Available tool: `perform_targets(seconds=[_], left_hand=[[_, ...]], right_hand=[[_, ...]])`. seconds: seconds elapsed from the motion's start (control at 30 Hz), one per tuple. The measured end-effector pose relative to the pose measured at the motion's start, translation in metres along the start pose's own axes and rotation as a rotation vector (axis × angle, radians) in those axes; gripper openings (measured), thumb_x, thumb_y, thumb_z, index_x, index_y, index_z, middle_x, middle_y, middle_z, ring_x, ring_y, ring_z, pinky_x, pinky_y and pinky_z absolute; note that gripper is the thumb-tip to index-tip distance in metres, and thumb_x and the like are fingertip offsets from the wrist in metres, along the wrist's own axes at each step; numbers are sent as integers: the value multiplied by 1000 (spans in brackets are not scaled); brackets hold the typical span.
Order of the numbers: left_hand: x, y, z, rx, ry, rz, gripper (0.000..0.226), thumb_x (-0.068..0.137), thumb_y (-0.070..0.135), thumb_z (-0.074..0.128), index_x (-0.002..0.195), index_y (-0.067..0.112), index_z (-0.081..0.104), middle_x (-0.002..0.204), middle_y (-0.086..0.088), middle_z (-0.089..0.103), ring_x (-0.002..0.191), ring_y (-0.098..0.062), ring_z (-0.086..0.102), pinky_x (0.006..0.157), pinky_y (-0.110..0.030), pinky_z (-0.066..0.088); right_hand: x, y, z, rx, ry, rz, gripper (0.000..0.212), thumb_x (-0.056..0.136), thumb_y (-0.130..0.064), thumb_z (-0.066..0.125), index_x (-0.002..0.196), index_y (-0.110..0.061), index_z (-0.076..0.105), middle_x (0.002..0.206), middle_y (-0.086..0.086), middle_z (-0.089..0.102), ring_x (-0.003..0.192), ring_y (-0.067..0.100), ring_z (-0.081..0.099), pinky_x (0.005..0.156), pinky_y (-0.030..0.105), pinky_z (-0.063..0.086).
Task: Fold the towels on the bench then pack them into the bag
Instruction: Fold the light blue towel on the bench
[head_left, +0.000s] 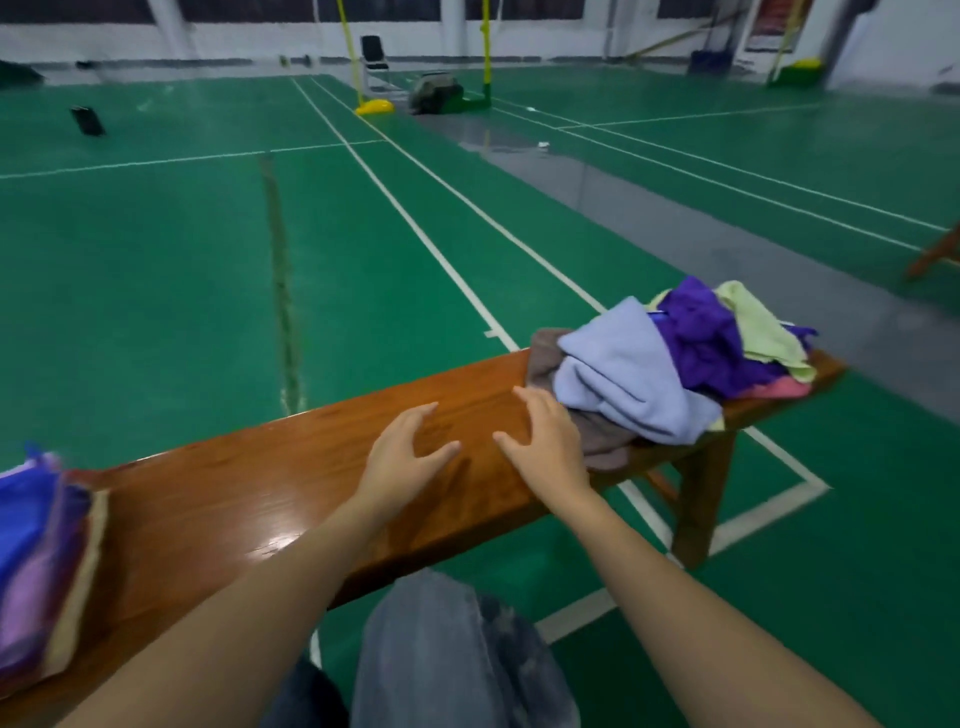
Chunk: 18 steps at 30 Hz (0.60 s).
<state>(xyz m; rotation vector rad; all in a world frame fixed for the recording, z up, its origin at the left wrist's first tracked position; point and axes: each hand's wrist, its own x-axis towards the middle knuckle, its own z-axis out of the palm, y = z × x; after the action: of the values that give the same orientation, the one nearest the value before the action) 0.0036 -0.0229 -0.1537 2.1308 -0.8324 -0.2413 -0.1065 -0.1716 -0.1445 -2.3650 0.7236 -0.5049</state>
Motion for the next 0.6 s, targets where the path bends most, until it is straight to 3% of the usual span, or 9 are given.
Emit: perform_targets(seconds=[0.23,0.33,0.43,0.6], left_hand=[[23,43,73,-31,-117,98,61,85,39,65,139,21,42,143,2,43,132,-14,38,111,-35,30],[25,48,85,-46,-171,97,58,87,38,63,138,21,43,142,3,44,129,-12,39,109,-31,31],[25,45,86,-52,-193,80,57,87,38,62,138,21,42,142,3,43,129,-12,39,110,-32,31],[24,39,70,-58,-192,31,60,88,38,61,141,22,38,147,2,37,134,-15,34,111,-35,30]], right_hand=[[14,77,-44,-279,366,194,56,87,-21,64,139,-17,41,149,10,32,137,29,29,111,41,25],[24,93,-46,-314,368,271,55,87,-26,66,137,-17,45,148,13,30,136,31,29,112,42,22],[31,101,-44,-268,383,326,33,88,-25,64,118,-13,63,141,13,40,130,31,35,108,41,27],[34,84,-37,-142,394,236,16,91,-23,58,96,-10,67,114,13,58,108,30,48,97,43,34]])
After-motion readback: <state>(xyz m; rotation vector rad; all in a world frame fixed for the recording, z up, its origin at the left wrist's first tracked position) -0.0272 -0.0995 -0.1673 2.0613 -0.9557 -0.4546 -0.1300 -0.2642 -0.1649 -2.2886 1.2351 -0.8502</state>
